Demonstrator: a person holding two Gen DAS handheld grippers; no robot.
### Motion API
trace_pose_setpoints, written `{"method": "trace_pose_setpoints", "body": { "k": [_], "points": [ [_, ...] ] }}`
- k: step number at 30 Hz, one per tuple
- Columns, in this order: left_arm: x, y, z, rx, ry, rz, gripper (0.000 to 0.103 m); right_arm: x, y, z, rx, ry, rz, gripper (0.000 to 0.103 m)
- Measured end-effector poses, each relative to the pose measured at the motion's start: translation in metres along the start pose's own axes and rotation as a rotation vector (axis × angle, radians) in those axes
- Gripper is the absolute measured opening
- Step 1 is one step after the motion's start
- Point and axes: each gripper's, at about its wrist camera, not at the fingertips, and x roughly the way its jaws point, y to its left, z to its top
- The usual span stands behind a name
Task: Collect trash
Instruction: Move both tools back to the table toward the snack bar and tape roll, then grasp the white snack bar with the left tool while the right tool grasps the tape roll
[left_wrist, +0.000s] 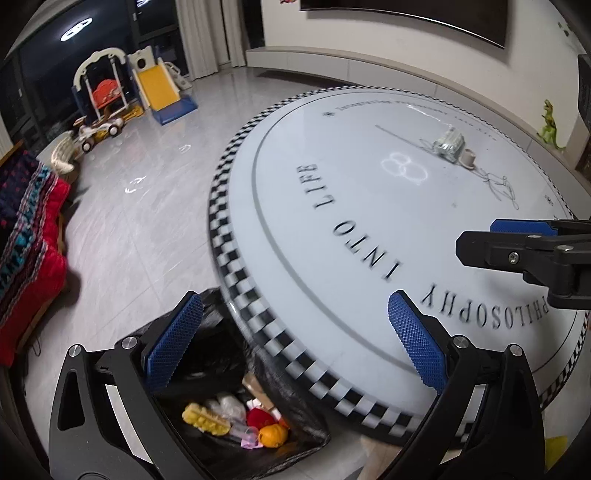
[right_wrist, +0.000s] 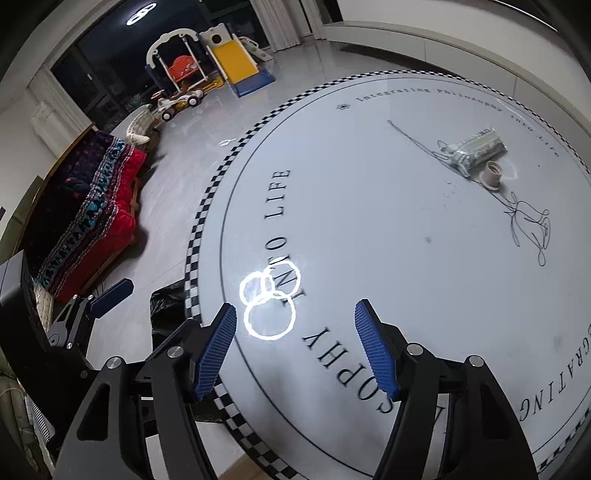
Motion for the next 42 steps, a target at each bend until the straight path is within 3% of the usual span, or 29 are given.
{"method": "trace_pose_setpoints", "body": {
  "k": [12, 19, 25, 36, 39, 42],
  "points": [
    [0.036, -0.062, 0.059, 0.094, 0.009, -0.092, 0.097, 0.001, -0.077, 0.032, 0.105, -0.011, -0.063, 0.068],
    [0.068, -0.093, 0.092, 0.124, 0.028, -0.150, 0.097, 0.013, -0.142, 0.061, 0.200, -0.019, -0.150, 0.067],
    [0.095, -0.115, 0.119, 0.148, 0.042, -0.187, 0.097, 0.036, -0.185, 0.092, 0.243, 0.013, -0.217, 0.054],
    [0.125, -0.132, 0.148, 0.157, 0.060, -0.206, 0.097, 0.067, -0.201, 0.127, 0.237, 0.044, -0.263, 0.052],
    [0.131, -0.136, 0.153, 0.159, 0.065, -0.212, 0.097, 0.072, -0.205, 0.130, 0.213, 0.037, -0.286, 0.032],
    [0.135, -0.142, 0.158, 0.170, 0.069, -0.218, 0.097, 0.067, -0.214, 0.128, 0.223, 0.028, -0.273, 0.031]
  ]
}}
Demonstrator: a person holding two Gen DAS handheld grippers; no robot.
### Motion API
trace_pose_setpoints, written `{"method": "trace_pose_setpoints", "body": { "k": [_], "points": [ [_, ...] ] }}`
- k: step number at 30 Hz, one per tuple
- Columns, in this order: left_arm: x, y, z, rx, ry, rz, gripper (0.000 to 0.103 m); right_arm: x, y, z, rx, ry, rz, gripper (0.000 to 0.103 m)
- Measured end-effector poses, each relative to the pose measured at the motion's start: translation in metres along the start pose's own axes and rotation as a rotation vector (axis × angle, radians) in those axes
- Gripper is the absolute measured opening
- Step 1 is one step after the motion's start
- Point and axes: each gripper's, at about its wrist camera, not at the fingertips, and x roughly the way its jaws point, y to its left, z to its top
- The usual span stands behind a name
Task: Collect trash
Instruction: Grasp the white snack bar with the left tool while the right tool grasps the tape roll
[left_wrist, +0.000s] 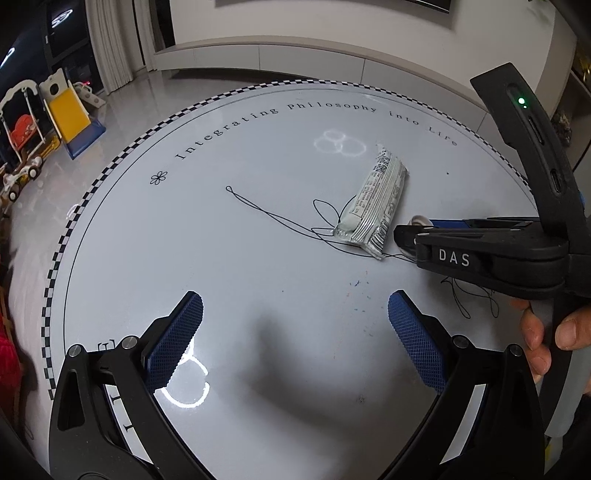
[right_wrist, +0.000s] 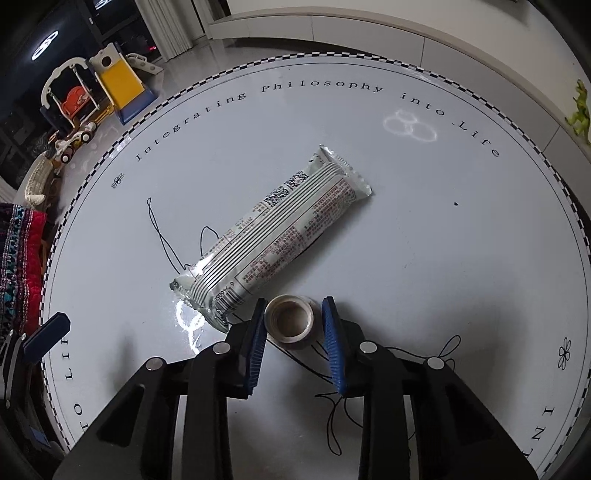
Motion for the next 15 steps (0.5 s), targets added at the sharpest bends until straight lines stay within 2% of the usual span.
{"method": "trace_pose_setpoints", "body": {
  "k": [7, 15],
  "points": [
    [0.018, -0.023, 0.025, 0.027, -0.015, -0.019, 0.097, -0.007, -0.039, 0.005, 0.058, -0.021, 0.000, 0.031],
    [0.050, -0.054, 0.055, 0.118, -0.014, -0.016, 0.097, -0.016, -0.086, 0.014, 0.136, -0.048, -0.003, 0.031]
  ]
}}
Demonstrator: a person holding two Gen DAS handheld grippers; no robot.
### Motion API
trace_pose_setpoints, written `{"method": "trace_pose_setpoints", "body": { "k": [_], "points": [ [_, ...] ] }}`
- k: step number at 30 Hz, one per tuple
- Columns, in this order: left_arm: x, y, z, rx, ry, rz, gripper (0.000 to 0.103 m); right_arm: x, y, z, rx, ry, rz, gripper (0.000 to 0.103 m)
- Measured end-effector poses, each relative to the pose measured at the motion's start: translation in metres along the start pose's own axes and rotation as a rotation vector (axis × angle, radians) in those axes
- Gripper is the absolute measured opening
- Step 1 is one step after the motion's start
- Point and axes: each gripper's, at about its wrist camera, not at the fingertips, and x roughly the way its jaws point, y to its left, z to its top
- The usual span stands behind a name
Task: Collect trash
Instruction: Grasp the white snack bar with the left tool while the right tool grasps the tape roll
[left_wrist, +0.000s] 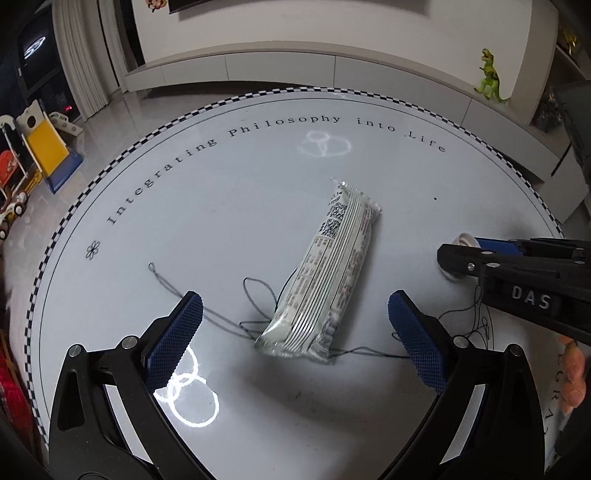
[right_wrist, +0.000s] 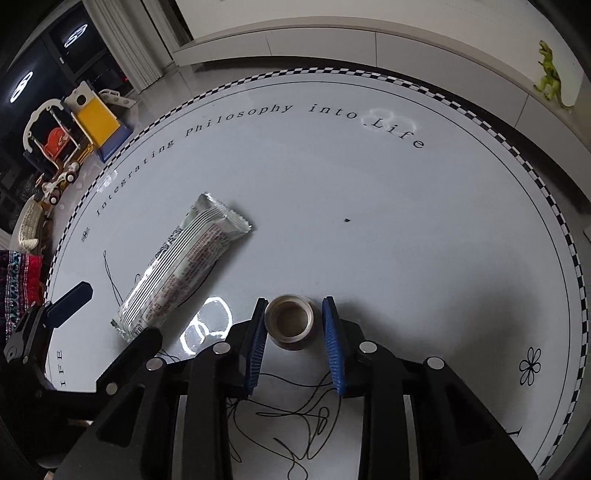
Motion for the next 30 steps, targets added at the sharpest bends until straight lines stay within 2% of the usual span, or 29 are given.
{"method": "trace_pose_setpoints", "body": {
  "k": [2, 4, 5, 8, 9, 12, 30],
  "points": [
    [0.009, -0.006, 0.004, 0.016, 0.006, -0.003, 0.097, -0.001, -0.007, 0.000, 0.008, -0.003, 0.004, 0.031],
    [0.015, -0.010, 0.006, 0.020, 0.009, -0.001, 0.092, -0.002, -0.009, 0.000, 0.011, -0.008, 0.008, 0.031],
    [0.018, -0.011, 0.007, 0.022, 0.010, -0.006, 0.083, -0.002, -0.010, -0.001, 0.011, -0.009, 0.010, 0.031],
    [0.025, -0.017, 0.004, 0.023, 0.031, -0.016, 0.042, -0.002, -0.010, -0.003, 0.011, -0.009, 0.012, 0.031],
    [0.023, -0.017, 0.004, 0.023, 0.023, -0.018, 0.039, -0.003, -0.009, -0.005, 0.011, -0.008, 0.014, 0.031],
    [0.015, -0.012, -0.002, -0.002, 0.022, -0.030, 0.035, -0.004, -0.004, -0.009, 0.003, -0.006, 0.021, 0.031],
    [-0.093, 0.026, -0.084, -0.084, -0.049, -0.029, 0.034, -0.074, 0.067, -0.086, -0.085, -0.022, 0.074, 0.031]
  ]
}}
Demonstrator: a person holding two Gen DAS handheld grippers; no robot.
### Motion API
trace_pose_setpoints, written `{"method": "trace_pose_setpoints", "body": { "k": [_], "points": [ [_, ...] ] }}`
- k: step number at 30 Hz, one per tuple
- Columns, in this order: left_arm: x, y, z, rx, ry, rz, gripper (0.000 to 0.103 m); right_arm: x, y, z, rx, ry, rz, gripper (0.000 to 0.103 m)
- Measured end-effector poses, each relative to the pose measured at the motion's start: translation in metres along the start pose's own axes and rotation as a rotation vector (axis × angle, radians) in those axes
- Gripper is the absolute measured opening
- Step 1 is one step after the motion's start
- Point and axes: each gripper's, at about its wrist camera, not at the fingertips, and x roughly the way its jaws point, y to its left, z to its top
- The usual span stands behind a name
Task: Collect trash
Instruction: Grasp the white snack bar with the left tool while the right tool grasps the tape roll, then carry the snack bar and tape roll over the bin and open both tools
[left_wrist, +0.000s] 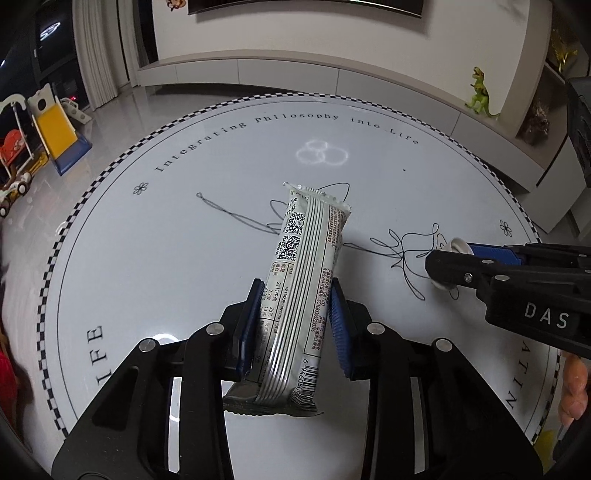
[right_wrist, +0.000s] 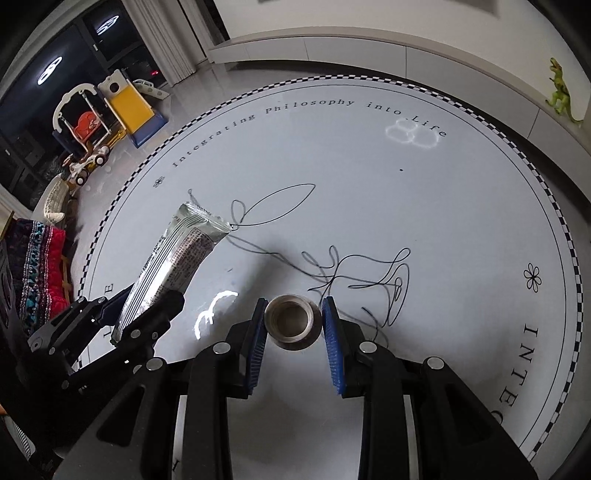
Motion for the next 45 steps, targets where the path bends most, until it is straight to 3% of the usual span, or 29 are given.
{"method": "trace_pose_setpoints", "body": {
  "k": [15, 26, 37, 45],
  "points": [
    [-0.101, 0.054, -0.068, -0.129, -0.126, 0.078, 0.034, -0.055, 0.103, -0.061, -0.172, -0.055, 0.083, 0.031],
    [-0.154, 0.107, -0.133, -0.255, -0.168, 0.184, 0.034, -0.059, 0.201, -0.112, -0.365, -0.024, 0.172, 0.031],
    [-0.191, 0.161, -0.214, -0.395, -0.136, 0.366, 0.034, -0.045, 0.293, -0.188, -0.570, 0.080, 0.283, 0.031],
    [-0.194, 0.200, -0.276, -0.527, -0.062, 0.438, 0.034, -0.024, 0.338, -0.233, -0.678, 0.167, 0.313, 0.031]
  ]
}}
